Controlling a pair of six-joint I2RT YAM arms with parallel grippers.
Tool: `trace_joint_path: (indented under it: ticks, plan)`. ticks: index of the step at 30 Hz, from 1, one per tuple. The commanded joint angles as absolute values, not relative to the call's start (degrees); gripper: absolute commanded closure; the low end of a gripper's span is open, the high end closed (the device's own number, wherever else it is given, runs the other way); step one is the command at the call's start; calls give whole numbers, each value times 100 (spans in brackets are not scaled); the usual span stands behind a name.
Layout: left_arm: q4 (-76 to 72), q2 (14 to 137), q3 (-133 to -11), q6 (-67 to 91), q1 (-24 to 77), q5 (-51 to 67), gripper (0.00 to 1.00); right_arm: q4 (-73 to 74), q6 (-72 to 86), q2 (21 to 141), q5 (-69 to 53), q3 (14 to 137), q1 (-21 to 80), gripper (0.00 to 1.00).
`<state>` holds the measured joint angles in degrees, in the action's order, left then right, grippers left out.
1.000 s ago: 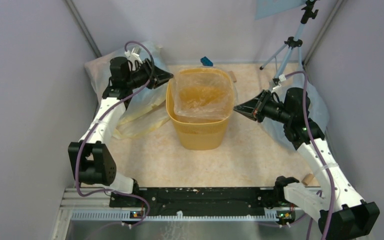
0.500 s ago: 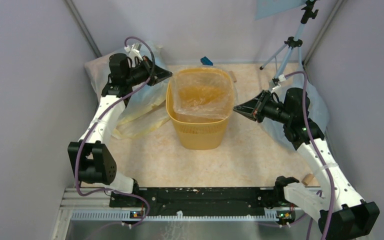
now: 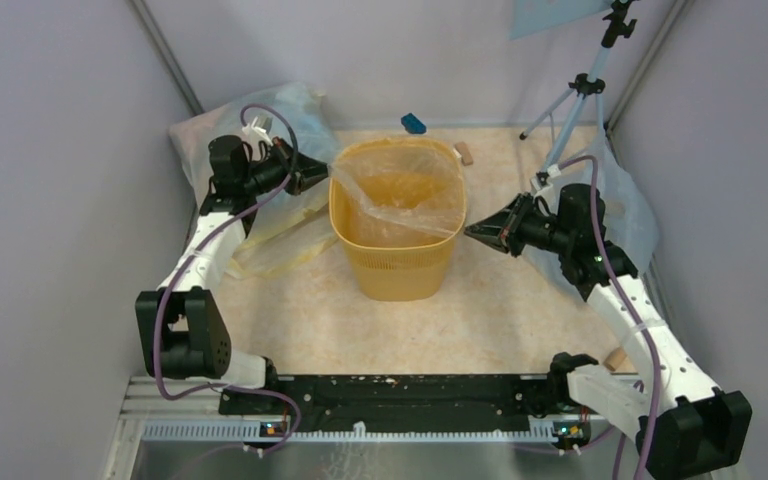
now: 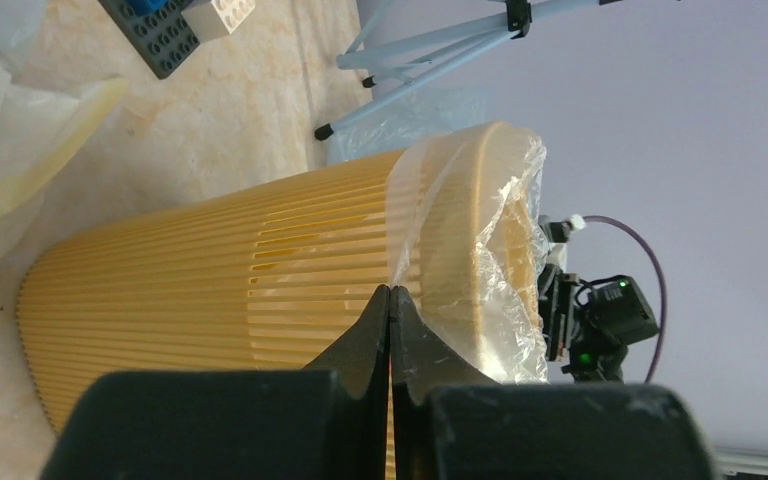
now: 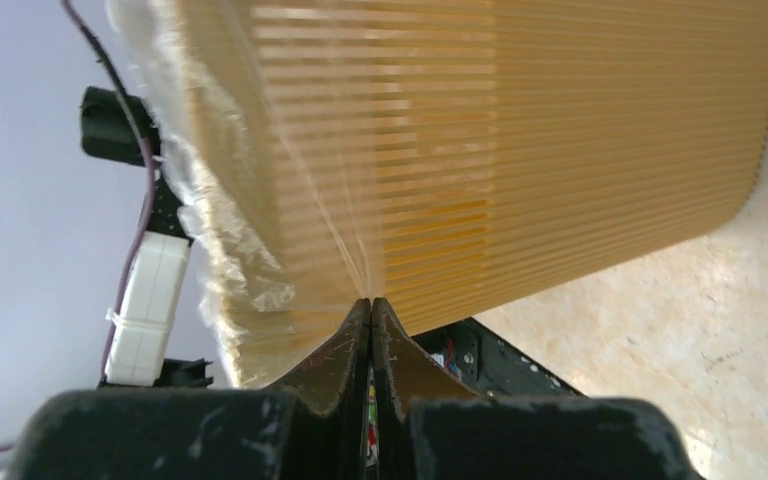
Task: Put the trash bags into the trash bin
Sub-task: Place the trash bag in the trash bin.
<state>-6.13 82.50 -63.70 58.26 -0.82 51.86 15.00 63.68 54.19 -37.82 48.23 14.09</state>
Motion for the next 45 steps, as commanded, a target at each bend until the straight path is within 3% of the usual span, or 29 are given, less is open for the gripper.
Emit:
trace_joint_path:
  ticks: [1,22,28,35,45]
  plan:
    - [-1299,8037,-6208,6109,-132,5532,100,1712,6321,5526,-3852,4769,1384,100]
    - [-1272,7843,-6022,6106,-123,5625,100,2228,5808,5298,-3682,5309,1385,100]
    - [-1259,7852,-6059,6092,-123,5619,100,2303,5534,5149,-3673,5494,1384,82]
    - [-1188,7841,-6074,6024,-123,5590,100,3555,3460,5383,-3558,6987,1490,77]
    - [-1037,7723,-6056,5873,-114,5576,100,4503,1636,6152,-2150,8313,3007,61]
